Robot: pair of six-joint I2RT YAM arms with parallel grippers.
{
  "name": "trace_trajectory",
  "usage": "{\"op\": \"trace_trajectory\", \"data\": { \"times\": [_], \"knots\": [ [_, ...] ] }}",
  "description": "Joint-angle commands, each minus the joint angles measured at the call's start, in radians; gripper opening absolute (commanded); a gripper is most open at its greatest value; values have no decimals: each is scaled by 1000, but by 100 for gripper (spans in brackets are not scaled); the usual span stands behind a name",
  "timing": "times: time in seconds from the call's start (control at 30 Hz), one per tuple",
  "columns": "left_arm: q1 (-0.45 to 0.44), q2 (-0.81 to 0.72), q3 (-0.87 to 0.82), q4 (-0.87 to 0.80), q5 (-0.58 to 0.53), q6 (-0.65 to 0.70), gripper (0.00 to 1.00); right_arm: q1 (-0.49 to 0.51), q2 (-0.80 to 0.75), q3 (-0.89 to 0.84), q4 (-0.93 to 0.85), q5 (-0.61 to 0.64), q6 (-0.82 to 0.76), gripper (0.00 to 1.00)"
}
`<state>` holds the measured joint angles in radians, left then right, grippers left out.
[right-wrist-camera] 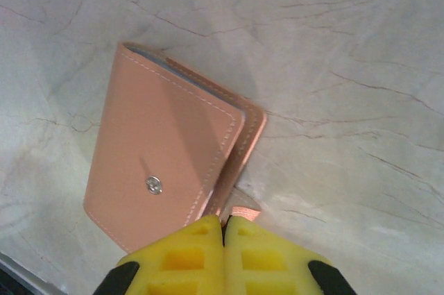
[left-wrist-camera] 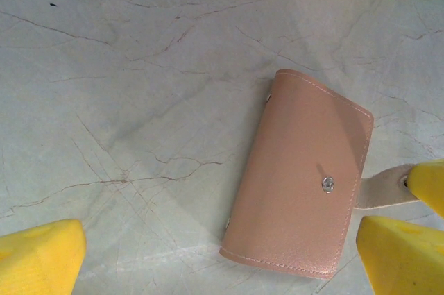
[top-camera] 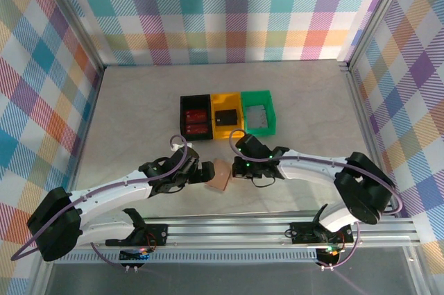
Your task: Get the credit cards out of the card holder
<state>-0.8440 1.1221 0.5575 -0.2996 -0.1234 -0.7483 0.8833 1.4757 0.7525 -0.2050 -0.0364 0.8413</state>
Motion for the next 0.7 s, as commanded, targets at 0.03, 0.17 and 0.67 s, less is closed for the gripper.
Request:
{"op": "trace_trajectory", "data": {
  "times": [0.03,0.17,0.67],
  "knots": [
    [-11,-5,20,5,2,-14,100,-35,-47,-55,4,-5,8,0],
    [-10,4,40,2,8,-11,100,-65,-89,-98,-11,13,13,0],
    [-26,113,182,-176,-18,-24,100,-105,-91,-134,-34,13,-8,4]
  ]
}}
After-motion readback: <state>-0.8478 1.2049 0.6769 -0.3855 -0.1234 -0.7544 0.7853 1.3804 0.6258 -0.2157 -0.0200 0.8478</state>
